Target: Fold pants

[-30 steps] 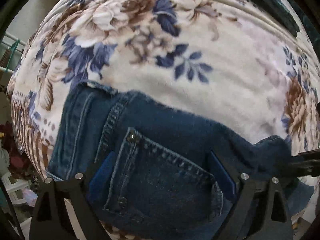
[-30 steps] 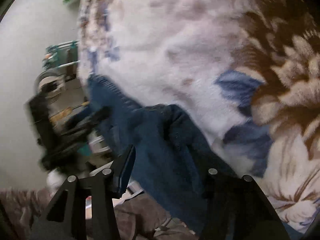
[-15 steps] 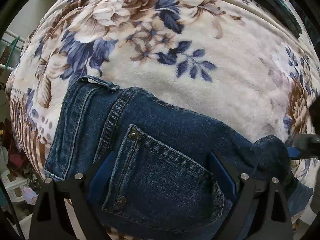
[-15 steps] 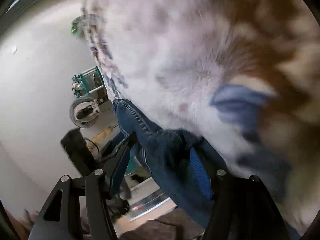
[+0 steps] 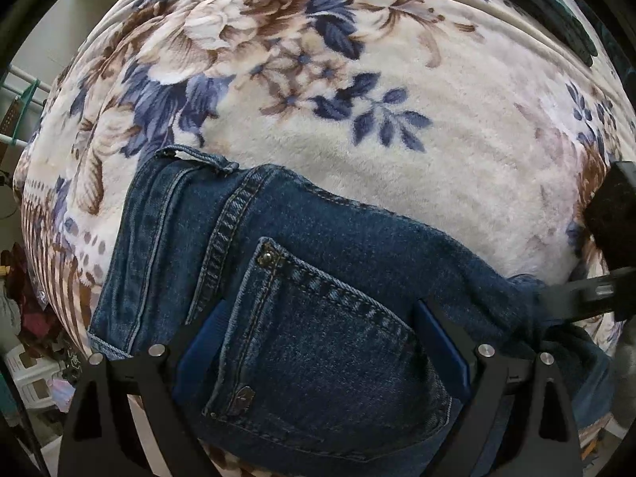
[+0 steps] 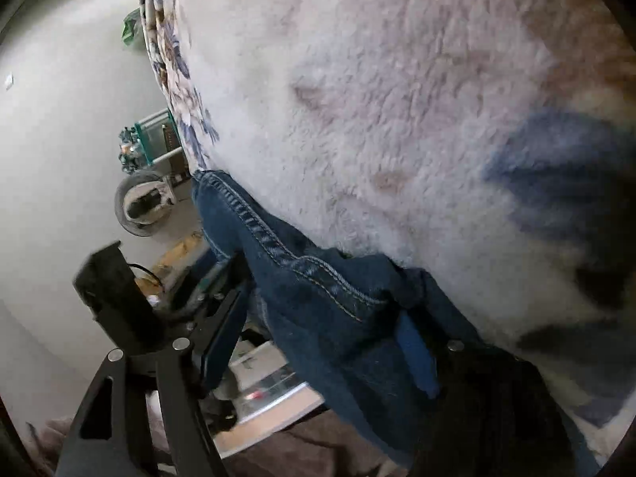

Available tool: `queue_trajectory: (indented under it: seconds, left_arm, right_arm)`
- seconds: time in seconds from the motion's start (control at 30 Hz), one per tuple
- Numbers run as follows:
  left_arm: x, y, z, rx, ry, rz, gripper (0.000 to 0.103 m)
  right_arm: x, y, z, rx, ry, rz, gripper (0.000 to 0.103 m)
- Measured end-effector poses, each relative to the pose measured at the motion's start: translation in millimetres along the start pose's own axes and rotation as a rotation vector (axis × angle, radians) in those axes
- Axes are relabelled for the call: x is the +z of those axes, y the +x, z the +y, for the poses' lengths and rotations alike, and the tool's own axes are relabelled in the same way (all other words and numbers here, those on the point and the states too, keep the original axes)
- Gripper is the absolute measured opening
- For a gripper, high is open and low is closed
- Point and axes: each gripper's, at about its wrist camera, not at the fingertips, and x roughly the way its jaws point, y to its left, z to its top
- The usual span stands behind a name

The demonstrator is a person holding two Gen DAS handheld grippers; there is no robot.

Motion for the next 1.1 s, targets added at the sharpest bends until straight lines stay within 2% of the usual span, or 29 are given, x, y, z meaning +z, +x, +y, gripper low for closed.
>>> queue_trajectory:
  seconds: [0.03, 0.07, 0.13, 0.2, 0.3, 0.37, 0.43, 0.47, 0.5, 0.53, 0.6, 0.67, 0.7, 0.77, 0.8, 0.87, 1.0, 1.07, 1.1]
  left_arm:
    - [-0.6, -0.1, 1.4, -0.005, -0.007, 0.000, 0.094]
    - [-1.8, -0.3, 3.0, -0.012, -0.013, 0.000, 0.094]
    - [-3.9, 0.2, 4.8, -0.015, -0.014, 0.000, 0.094]
    - [-4.9, 0.7, 5.7, -0.016, -0.015, 0.000, 0.094]
    - [-6.6, 1.4, 7.4, -0.017, -0.014, 0.003, 0.094]
    - [-7.9, 1.5, 8.8, -0.019, -0.012, 0.004, 0.094]
    - [-9.2, 1.4, 8.6, -0.014, -0.003, 0.001, 0.094]
    - [-10.9, 1.7, 8.5, -0.009, 0.005, -0.003, 0.094]
    - [-10.6, 1.0, 7.3, -0.006, 0.010, -0.003, 0.094]
    - [-10.1, 0.5, 6.1, -0.002, 0.012, -0.003, 0.094]
    - [-11.1, -0.2, 6.3, -0.008, 0.005, -0.002, 0.094]
    - [-12.8, -0.2, 7.7, -0.011, 0.005, 0.001, 0.094]
    - [-13.1, 0.1, 7.8, -0.010, 0.009, 0.004, 0.094]
    - [-13.9, 0.7, 8.5, -0.009, 0.015, 0.006, 0.094]
    - [-14.2, 1.0, 9.1, -0.011, 0.017, 0.008, 0.094]
    - [-13.8, 1.1, 9.6, -0.011, 0.018, 0.009, 0.094]
    - [-12.6, 3.7, 9.6, -0.001, 0.022, 0.009, 0.094]
    - [-12.4, 7.1, 10.4, -0.003, 0.024, 0.011, 0.097]
    - [-11.9, 6.5, 12.0, -0.035, 0.018, 0.006, 0.098]
  right_arm:
    - [-3.4, -6.6, 2.7, 0.046, -0.013, 0.007, 0.077]
    - [-9.3, -24.0, 4.8, 0.117, -0.023, -0.033, 0.077]
    - [-17.0, -49.4, 4.8, 0.146, -0.030, -0.125, 0.077]
    - [-24.3, -68.6, 4.3, 0.083, -0.047, -0.177, 0.077]
    - [-28.2, -64.8, -0.7, 0.036, -0.062, -0.129, 0.077]
    - [-19.9, -38.7, 3.9, -0.036, -0.092, -0.066, 0.077]
    - [-15.9, -17.3, 14.0, -0.076, -0.127, -0.040, 0.074]
    - [-13.5, -9.3, 14.8, -0.085, -0.125, -0.041, 0.067]
    - [-12.8, -8.6, 12.2, -0.101, -0.114, -0.054, 0.036]
    - [-12.0, -8.2, 12.3, -0.088, -0.099, -0.064, 0.021]
    - [-17.1, -10.4, 19.3, 0.020, -0.134, -0.061, 0.021]
    - [-30.0, -13.3, 30.9, 0.078, -0.217, -0.005, 0.020]
    - [-32.3, -12.6, 31.2, 0.046, -0.229, -0.001, 0.020]
    - [-27.3, -5.0, 25.8, -0.081, -0.214, 0.008, 0.032]
    - [-20.6, 2.1, 21.1, -0.093, -0.190, 0.026, 0.041]
    - [-6.6, 10.7, 17.5, -0.084, -0.153, 0.000, 0.048]
    - [15.5, 29.4, 22.8, 0.063, -0.094, -0.025, 0.055]
    - [16.1, 25.2, 23.3, 0.144, -0.061, -0.039, 0.050]
    - [14.3, 11.3, 19.7, 0.226, -0.029, -0.081, 0.044]
